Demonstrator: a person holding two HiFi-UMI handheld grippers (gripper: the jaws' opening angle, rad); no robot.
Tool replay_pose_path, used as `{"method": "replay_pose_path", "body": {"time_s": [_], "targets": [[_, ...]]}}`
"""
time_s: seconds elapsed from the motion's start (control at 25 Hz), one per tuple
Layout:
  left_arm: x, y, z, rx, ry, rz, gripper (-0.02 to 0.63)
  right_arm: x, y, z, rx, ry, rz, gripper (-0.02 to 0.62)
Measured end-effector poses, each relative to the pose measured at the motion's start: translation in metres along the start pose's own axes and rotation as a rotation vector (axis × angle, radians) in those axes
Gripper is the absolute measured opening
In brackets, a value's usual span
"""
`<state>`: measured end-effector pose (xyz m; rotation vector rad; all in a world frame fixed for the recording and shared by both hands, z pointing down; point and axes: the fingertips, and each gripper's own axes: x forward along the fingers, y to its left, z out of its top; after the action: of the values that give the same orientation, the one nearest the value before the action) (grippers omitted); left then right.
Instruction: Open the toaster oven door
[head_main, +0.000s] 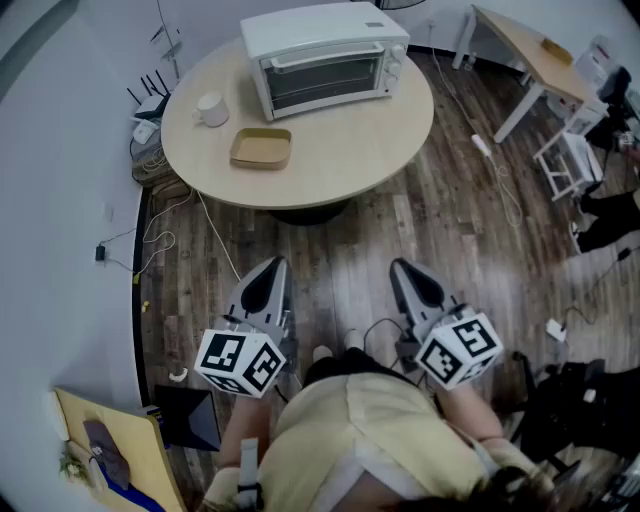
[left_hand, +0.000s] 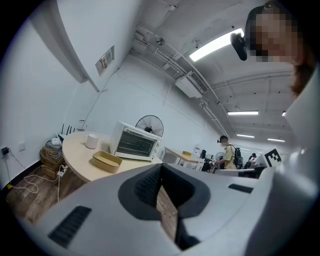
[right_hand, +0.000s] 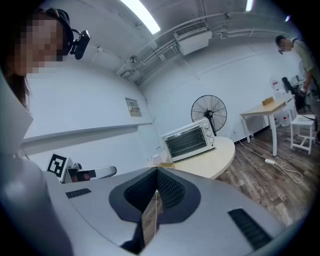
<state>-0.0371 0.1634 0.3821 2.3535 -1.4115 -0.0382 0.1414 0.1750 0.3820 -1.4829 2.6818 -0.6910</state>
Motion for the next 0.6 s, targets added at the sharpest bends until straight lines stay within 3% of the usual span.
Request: {"method": "replay_pose_path", "body": {"time_s": [0.6], "targets": [[0.001,-0.010,-0.010,0.004,-0.020,0.012,0.003,0.007,-0.017,-0.011,0.112,0.010,0.021,0.002]]}}
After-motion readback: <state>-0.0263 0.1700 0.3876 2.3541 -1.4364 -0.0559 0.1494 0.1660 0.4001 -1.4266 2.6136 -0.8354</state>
